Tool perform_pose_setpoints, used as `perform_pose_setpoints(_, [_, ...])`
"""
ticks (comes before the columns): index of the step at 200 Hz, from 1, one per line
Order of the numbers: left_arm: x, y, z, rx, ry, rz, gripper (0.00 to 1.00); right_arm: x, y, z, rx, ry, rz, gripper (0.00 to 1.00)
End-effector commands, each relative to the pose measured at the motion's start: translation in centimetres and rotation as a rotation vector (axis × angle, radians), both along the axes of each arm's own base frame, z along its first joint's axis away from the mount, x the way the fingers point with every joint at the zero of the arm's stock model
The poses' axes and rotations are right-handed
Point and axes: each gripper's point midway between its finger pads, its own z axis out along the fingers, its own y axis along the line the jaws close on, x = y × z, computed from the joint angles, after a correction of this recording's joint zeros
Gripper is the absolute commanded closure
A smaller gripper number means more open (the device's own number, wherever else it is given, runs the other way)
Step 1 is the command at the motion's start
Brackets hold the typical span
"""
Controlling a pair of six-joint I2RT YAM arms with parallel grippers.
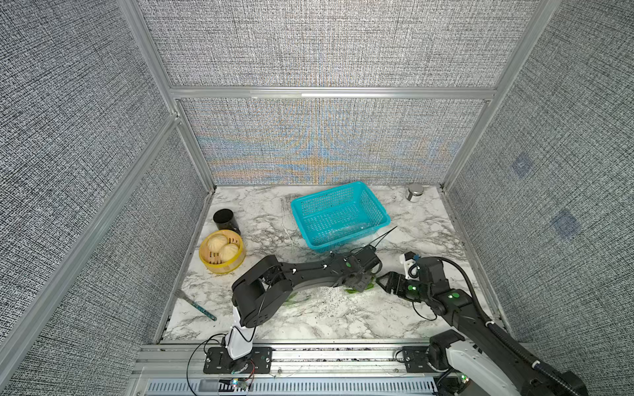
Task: Take small green peppers out of containers
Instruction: Pick up the green pepper from the packing box, then place the green pepper in the basket.
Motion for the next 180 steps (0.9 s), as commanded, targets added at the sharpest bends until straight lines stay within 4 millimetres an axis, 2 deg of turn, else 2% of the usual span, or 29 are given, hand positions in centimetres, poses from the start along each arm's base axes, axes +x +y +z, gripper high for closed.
perform_pose_setpoints(1, [0.2, 0.0, 1.4, -0.009, -0.028, -0.018, 0.91, 0.2, 0.2, 0.3, 0.019, -0.014, 0.004, 0.19])
perform_pose_setpoints(25, [0.4, 0.1, 2.7, -0.011, -0.044, -0.023, 0.95, 0.2, 0.3, 0.4, 0.027, -0.018, 0.000, 0.19])
perform_pose_setpoints(50, [0.4, 0.0, 4.9, -0.032, -0.059, -0.029, 0.95, 0.1, 0.3, 0.4, 0.030, -0.020, -0.002, 0.19])
perform_pose_setpoints(86, [1.3, 0.5, 10.8, -0.076, -0.124, -0.017, 0.95, 0.2, 0.2, 0.5, 0.033, -0.032, -0.010, 0.19])
perform_pose_setpoints(113, [3.4, 1.9, 16.1, -0.138, -0.192, 0.018, 0.95, 0.3, 0.3, 0.5, 0.044, -0.033, -0.010, 0.19])
perform_pose_setpoints(130, [5.0, 3.0, 18.8, -0.179, -0.222, 0.051, 0.95, 0.3, 0.4, 0.4, 0.048, -0.028, -0.007, 0.19])
perform_pose_setpoints(180, [11.3, 6.4, 23.4, -0.285, -0.340, 0.171, 0.95, 0.2, 1.2, 0.8, 0.081, 0.001, 0.018, 0.20])
